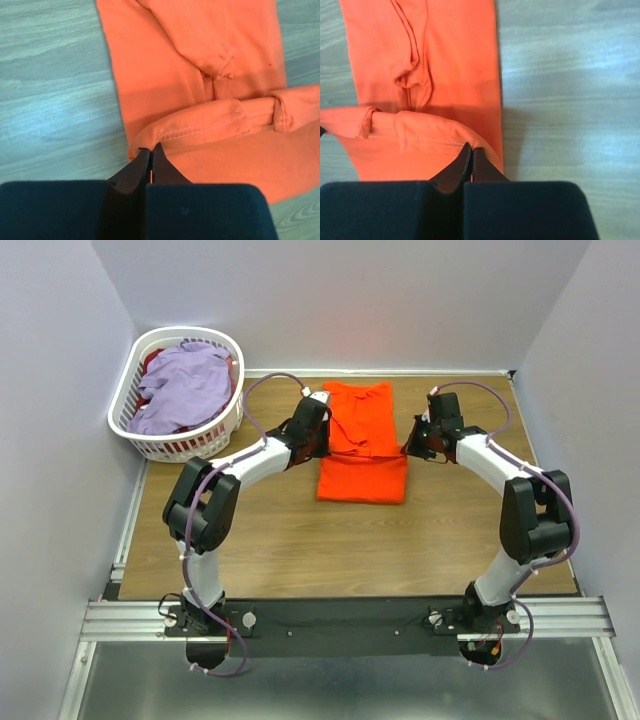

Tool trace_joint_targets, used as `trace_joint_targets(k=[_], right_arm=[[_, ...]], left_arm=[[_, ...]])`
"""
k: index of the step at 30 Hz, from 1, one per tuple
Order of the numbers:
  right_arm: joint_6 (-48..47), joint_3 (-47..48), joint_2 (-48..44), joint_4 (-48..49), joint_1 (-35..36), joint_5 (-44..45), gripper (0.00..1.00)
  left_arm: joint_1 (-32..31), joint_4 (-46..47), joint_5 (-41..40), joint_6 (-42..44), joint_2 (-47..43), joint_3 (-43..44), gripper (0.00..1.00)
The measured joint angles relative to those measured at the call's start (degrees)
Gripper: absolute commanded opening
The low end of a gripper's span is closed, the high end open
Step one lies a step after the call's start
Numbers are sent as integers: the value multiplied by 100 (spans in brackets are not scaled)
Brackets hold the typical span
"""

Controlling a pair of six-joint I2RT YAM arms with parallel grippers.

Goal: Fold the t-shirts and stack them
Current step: Fold the tshirt

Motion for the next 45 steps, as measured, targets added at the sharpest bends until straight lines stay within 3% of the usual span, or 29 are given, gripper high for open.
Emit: trace_joint_targets(k=[31, 34, 35, 37, 41, 45], right_arm=[[-282, 623, 1095, 603, -107, -142, 1], [-280, 654, 1250, 702, -109, -144, 1], [-280, 654, 1305, 713, -109, -151, 4], [-293, 654, 1375, 713, -109, -177, 10], [-363, 656, 1388, 732, -111, -240, 35], [-343, 651, 1272, 737, -94, -267, 39]], left_arm=[[210, 723, 0, -63, 756, 157, 3], [214, 772, -4, -85, 879, 160, 11], [214, 772, -4, -92, 896, 160, 20], [216, 780, -24, -138, 909, 160, 27], [214, 850, -92, -166, 898, 155, 60], [190, 820, -203, -125, 634, 46, 71]])
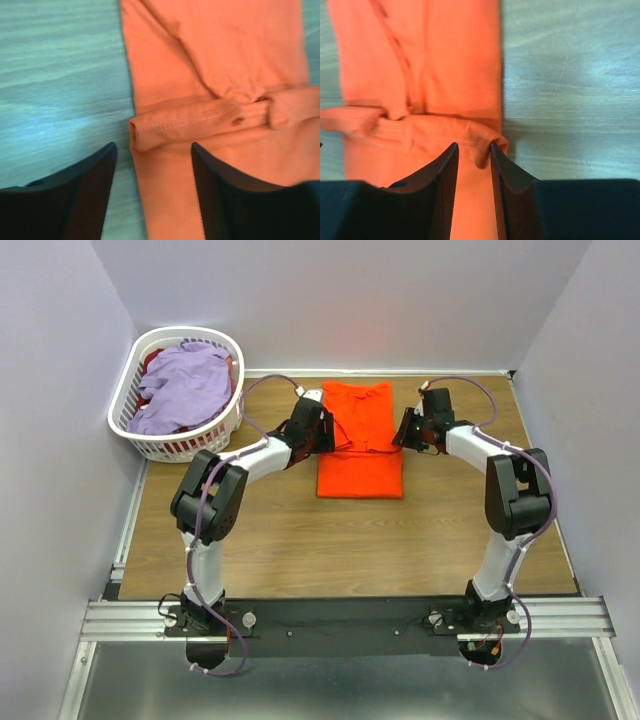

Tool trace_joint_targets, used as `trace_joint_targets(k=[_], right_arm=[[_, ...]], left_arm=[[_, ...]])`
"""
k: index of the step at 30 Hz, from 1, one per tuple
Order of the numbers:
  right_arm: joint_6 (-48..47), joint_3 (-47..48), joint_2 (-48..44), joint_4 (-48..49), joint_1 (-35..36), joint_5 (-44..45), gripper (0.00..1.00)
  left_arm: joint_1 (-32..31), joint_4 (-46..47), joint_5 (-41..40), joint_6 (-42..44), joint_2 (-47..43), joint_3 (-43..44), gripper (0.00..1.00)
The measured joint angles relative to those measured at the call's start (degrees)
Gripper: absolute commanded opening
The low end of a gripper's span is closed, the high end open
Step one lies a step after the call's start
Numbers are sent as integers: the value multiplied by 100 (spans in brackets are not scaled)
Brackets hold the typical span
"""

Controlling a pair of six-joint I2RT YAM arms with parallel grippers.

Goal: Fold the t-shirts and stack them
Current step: Fold the tshirt

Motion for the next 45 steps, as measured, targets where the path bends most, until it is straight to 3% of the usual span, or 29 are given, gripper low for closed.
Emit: trace_joint_targets(k=[4, 6, 9, 12, 23, 32, 45], right_arm=[[7, -70, -514, 15, 118, 46, 34], [17, -142, -831, 42, 258, 120, 25], [76, -212, -1198, 138, 542, 155, 22], [151, -269, -1220, 240, 809, 153, 20], [334, -385, -437, 297, 922, 92, 19], [455, -284, 210, 365, 922, 79, 18], [457, 647, 909, 382, 780, 201, 18]], left_arm=[[-103, -26, -212, 0, -627, -146, 69], [-223, -15, -337, -22, -1025, -284, 58], [-595, 63, -479, -85, -1567, -520, 49], [-901, 109, -496, -131, -1569, -595, 41], [-1279, 22, -313, -219, -367, -713, 41], [-1344, 98, -92, -470, -273, -970, 41], [-1392, 535, -72, -590, -444, -1379, 41]])
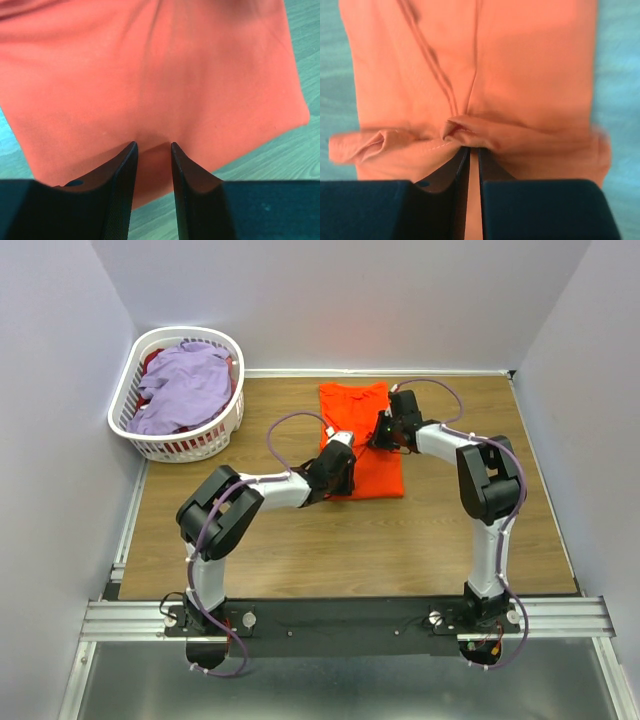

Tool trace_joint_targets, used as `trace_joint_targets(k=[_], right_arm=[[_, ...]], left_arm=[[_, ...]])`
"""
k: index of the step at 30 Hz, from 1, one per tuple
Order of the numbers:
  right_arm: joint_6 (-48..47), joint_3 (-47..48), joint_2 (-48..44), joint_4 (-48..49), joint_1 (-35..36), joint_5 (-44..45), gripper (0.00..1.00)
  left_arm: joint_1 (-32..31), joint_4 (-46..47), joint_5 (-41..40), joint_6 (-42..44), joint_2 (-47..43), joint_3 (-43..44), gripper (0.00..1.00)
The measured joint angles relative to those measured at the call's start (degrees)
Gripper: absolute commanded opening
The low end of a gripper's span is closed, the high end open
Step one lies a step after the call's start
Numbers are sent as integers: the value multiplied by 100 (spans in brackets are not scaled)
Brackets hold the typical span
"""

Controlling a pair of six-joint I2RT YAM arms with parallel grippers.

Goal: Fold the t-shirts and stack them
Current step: Fold the tshirt

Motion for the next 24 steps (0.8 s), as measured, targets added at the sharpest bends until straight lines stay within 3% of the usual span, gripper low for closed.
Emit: trace_joint_targets(k=[9, 18, 24], right_arm=[[-138, 730, 151, 13, -293, -205, 20], [-227, -614, -1497, 85, 144, -1209, 23], [-170, -1189, -1709, 433, 857, -2087, 23]], left_arm=[[-201, -101, 378, -55, -514, -595, 42], [-527, -597, 697, -398, -1904, -1775, 51], [-428, -748, 361, -745, -3191, -2011, 51]])
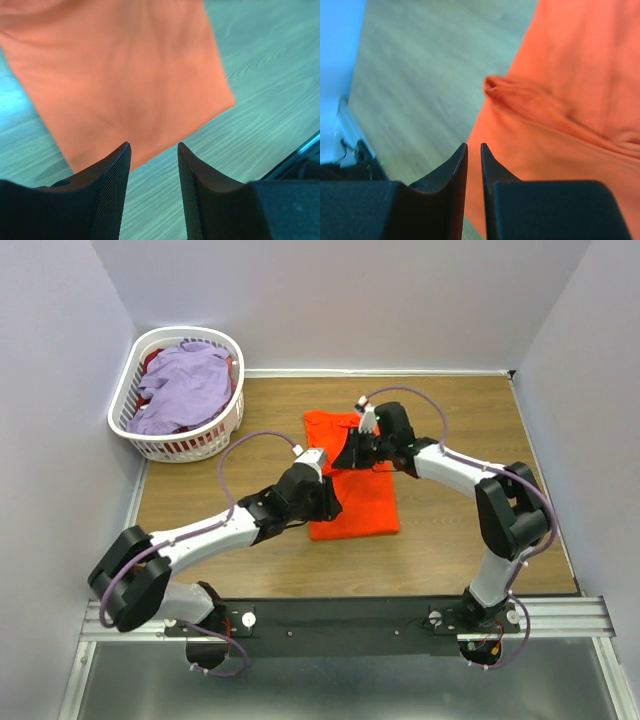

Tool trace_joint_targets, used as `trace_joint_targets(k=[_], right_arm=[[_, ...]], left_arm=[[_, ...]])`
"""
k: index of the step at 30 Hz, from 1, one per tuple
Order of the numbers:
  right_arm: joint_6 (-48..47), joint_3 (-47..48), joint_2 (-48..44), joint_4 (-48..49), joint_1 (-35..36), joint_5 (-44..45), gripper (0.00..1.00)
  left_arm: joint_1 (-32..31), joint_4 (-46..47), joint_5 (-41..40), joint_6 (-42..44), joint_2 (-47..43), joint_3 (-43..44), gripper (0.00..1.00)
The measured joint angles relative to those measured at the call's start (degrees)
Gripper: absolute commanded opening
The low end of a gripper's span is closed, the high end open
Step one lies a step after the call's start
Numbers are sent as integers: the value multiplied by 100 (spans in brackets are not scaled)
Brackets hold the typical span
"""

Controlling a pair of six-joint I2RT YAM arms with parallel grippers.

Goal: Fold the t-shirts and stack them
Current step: Fold the tshirt

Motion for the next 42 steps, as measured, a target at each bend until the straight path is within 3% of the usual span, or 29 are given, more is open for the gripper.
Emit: trace_joint_targets(k=[9, 17, 26, 36, 42], right_arm=[[179, 87, 1115, 398, 339, -549, 23], [179, 955, 1845, 431, 254, -463, 23], [476, 1290, 1908, 496, -807, -350, 23], [649, -1368, -656, 852, -1366, -1353, 23], [1106, -3322, -1377, 1652, -1429, -2177, 23]], left_arm=[[431, -125, -291, -358, -931, -501, 51], [634, -391, -435, -365, -1414, -774, 51], [793, -269, -348, -354, -1388, -920, 51], [1314, 822, 881, -223, -520, -944, 45], [1237, 1241, 1849, -190, 20, -955, 41]])
